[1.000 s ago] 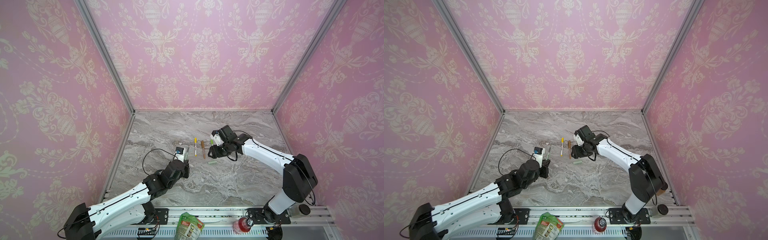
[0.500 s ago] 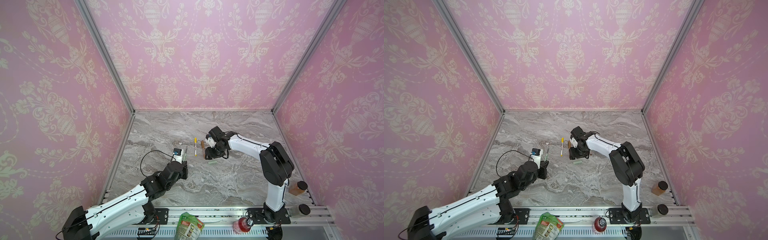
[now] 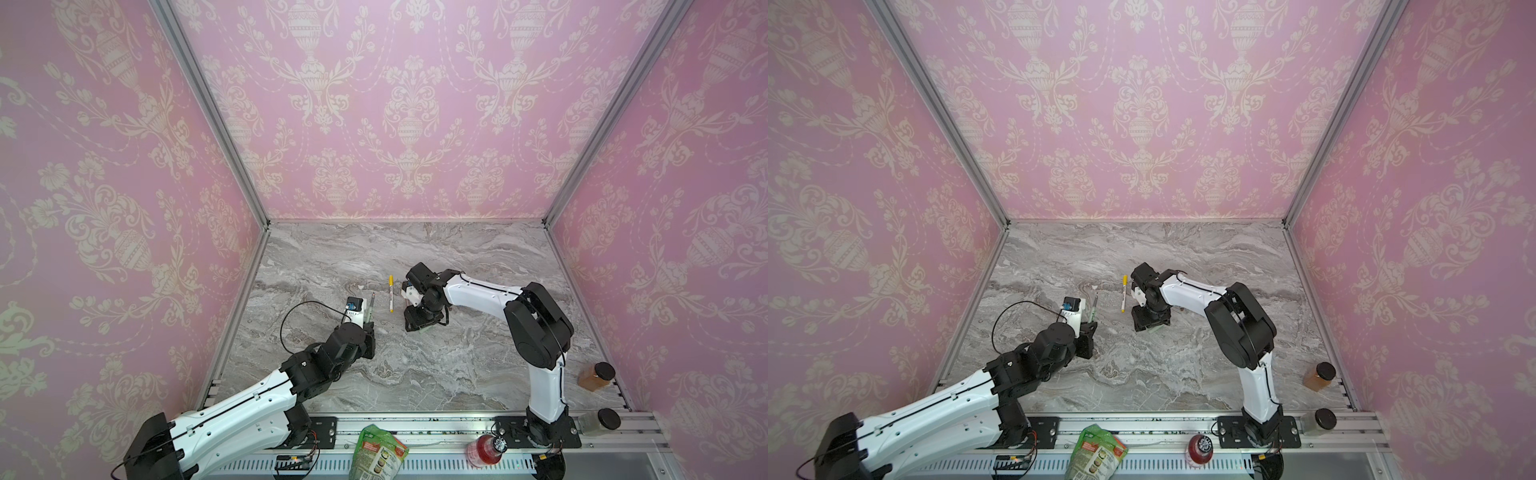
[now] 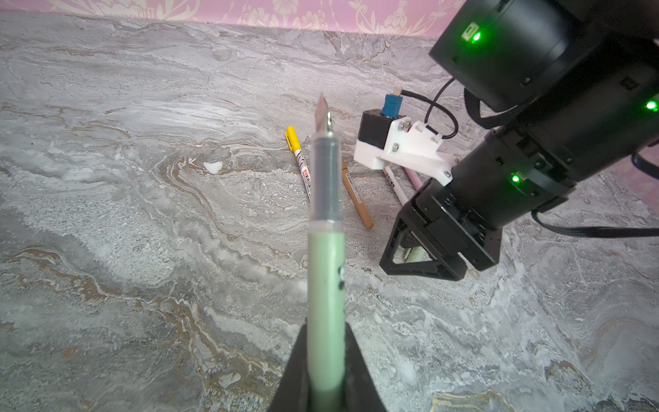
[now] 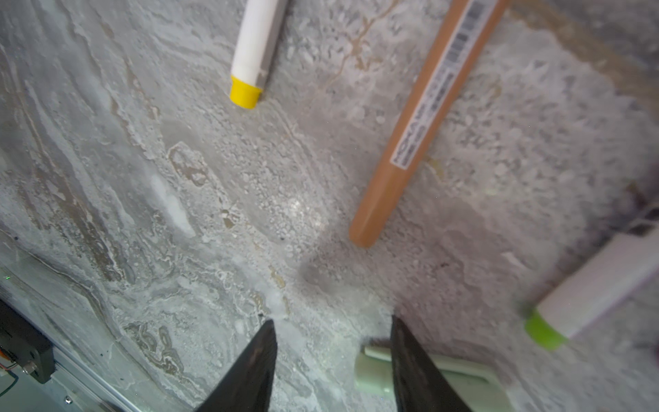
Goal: Insert the pens into the pen caps
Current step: 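Lower the right gripper and grasp the pale green cap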
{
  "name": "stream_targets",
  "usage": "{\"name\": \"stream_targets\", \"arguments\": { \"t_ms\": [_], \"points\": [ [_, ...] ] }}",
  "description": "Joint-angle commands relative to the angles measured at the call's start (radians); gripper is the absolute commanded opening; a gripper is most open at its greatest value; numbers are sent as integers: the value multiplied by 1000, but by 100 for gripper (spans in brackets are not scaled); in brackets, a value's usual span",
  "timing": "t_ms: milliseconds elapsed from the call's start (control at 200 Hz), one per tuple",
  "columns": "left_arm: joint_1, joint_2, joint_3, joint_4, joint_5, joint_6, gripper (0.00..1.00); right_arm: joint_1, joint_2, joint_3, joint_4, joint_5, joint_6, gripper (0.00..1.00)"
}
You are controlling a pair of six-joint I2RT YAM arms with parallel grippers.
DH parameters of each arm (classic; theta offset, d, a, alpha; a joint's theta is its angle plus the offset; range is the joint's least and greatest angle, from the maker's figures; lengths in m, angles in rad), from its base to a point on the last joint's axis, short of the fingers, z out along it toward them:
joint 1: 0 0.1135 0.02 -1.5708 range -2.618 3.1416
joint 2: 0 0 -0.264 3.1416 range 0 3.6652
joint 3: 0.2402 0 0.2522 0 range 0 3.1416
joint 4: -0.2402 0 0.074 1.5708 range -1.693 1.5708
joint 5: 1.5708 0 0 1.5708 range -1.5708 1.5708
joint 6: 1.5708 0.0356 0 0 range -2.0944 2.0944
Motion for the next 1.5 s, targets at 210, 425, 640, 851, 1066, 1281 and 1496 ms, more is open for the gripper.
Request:
{"name": "stream_targets", "arguments": {
  "t_ms": [210, 425, 640, 851, 1066, 1281, 1496],
  "points": [
    [11, -11, 4, -20, -13, 20, 0, 26, -42, -76, -33, 17, -9, 49],
    [11, 15, 17, -19, 8, 27, 0, 25, -133, -95, -20, 5, 25, 48],
    [11, 108, 69, -54, 73, 55, 0, 25, -226, -95, -6, 53, 92, 48],
    [11, 181, 73, -28, 152, 37, 0, 20, -225, -109, -79, 265, 144, 43],
    [10, 222, 81, -3, 191, 38, 0, 0, -165, -121, -78, 302, 199, 36],
    [10, 222, 87, -3, 190, 42, 0, -8, -109, -109, -44, 275, 212, 35],
    [11, 221, 83, -1, 187, 42, 0, -8, -73, -115, -25, 256, 217, 35]
  ]
}}
